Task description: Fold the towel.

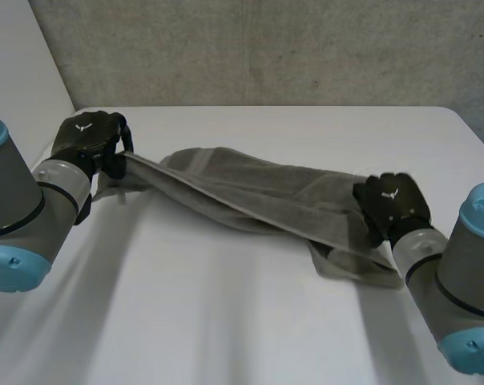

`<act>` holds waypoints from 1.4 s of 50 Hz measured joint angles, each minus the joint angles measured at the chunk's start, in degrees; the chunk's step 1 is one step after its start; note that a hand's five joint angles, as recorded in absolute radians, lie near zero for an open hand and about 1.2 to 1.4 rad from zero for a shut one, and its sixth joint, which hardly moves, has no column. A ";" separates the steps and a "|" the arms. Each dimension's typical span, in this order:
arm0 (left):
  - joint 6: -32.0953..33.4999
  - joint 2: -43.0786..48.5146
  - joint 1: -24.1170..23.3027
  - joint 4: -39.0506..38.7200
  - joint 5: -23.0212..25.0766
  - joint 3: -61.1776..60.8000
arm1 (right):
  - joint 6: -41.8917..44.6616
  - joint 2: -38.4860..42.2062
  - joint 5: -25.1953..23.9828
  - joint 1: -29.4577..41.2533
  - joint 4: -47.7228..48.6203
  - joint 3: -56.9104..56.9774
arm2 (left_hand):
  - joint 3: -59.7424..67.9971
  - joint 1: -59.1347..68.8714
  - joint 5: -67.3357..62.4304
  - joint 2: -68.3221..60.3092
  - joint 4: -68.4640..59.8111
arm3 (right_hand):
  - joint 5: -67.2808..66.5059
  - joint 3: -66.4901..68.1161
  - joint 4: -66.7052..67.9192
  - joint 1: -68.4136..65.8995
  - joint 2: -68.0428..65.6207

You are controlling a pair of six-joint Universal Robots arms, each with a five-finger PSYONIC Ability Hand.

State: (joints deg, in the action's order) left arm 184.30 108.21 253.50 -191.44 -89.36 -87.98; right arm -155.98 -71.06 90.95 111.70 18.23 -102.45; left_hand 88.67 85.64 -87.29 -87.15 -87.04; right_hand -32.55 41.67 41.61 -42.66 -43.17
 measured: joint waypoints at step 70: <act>0.45 1.08 -0.11 -0.03 0.51 -0.01 | -13.89 5.45 -21.20 -12.68 -11.40 1.83 | 0.00 0.00 0.00 0.00 0.00 | -34.14 34.51 35.01 -33.34 -32.81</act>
State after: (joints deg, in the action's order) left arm 184.75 109.28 253.39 -191.46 -88.84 -87.99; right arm -169.87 -65.61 69.75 99.02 6.83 -100.61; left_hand 88.67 85.64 -87.29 -87.15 -87.04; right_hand -66.69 76.18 76.62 -76.00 -75.98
